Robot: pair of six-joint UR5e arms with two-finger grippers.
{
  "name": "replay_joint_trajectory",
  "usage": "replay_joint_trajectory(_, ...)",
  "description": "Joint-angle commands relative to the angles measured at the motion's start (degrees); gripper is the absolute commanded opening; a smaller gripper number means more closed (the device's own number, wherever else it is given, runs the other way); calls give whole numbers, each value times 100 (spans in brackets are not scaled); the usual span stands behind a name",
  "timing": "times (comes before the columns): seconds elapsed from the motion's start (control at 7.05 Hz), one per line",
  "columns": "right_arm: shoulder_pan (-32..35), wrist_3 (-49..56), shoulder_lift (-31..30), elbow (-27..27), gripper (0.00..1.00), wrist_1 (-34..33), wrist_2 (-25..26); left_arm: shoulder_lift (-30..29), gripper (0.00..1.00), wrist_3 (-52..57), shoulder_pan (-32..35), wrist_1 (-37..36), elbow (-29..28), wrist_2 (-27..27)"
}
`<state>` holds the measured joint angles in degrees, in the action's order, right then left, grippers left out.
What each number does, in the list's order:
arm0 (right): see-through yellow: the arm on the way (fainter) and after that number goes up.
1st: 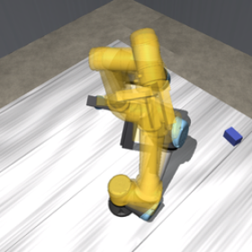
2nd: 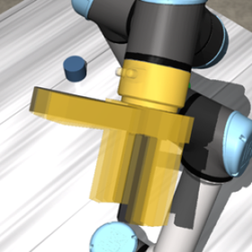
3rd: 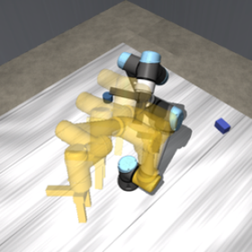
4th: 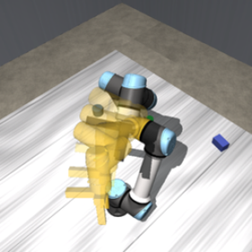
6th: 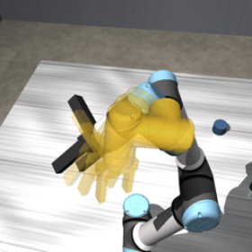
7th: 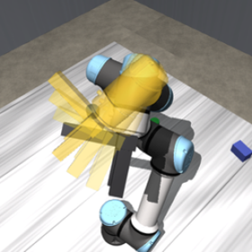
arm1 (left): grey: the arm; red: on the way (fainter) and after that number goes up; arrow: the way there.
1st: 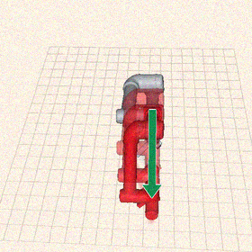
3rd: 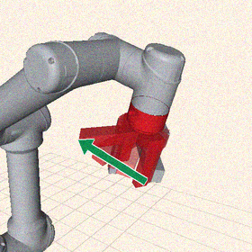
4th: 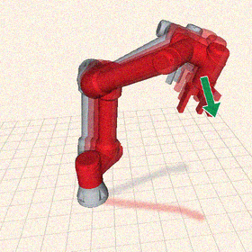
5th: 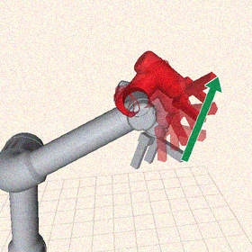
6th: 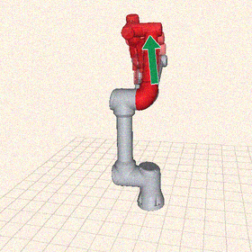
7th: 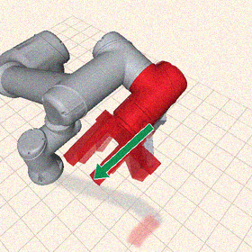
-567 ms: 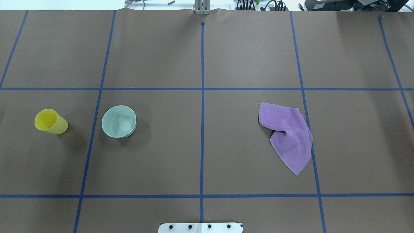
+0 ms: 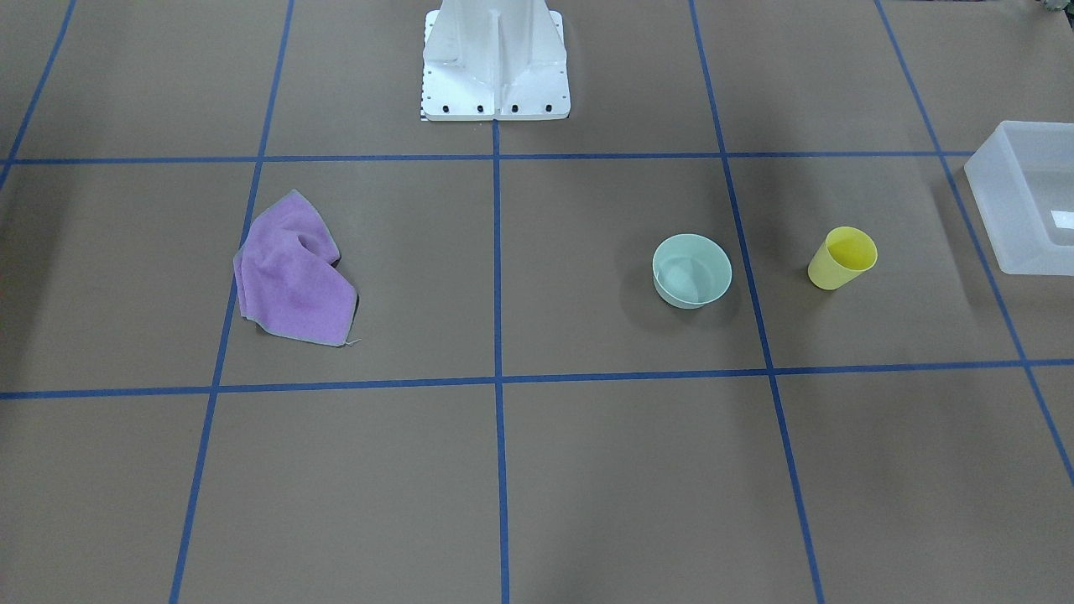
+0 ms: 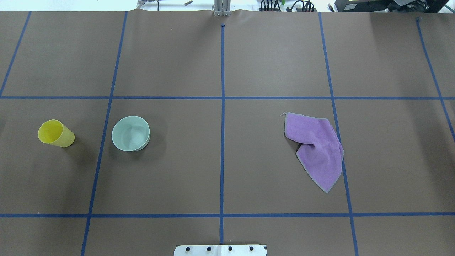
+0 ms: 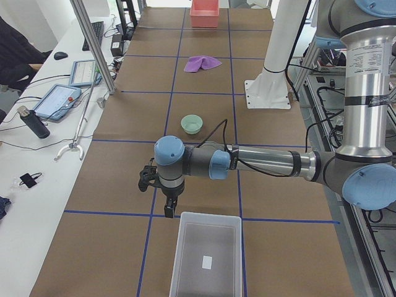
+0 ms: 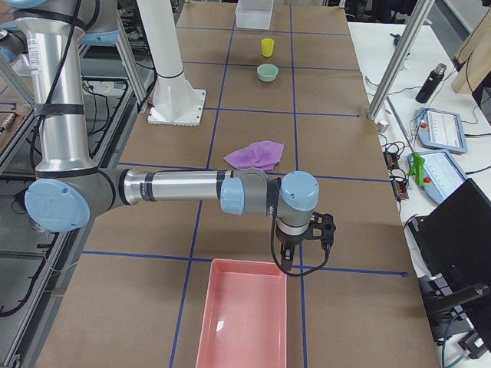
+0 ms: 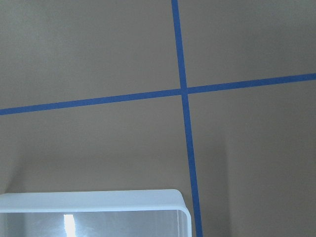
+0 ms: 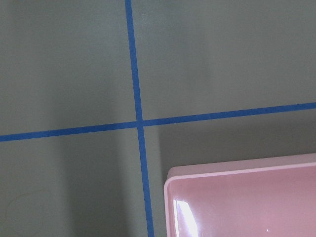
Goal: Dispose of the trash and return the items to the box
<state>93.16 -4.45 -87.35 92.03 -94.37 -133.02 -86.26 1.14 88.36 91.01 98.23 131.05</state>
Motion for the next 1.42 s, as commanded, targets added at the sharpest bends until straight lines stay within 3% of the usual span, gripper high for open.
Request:
replay_joint_trajectory(0.0,0,-4,7,7,100,6,-14,4,98,0,6,13,-5,0)
replay_joint_trajectory(1.28,0,-4,16,34,100,-11,-251,-58,98,0,-3,128,-31,-27)
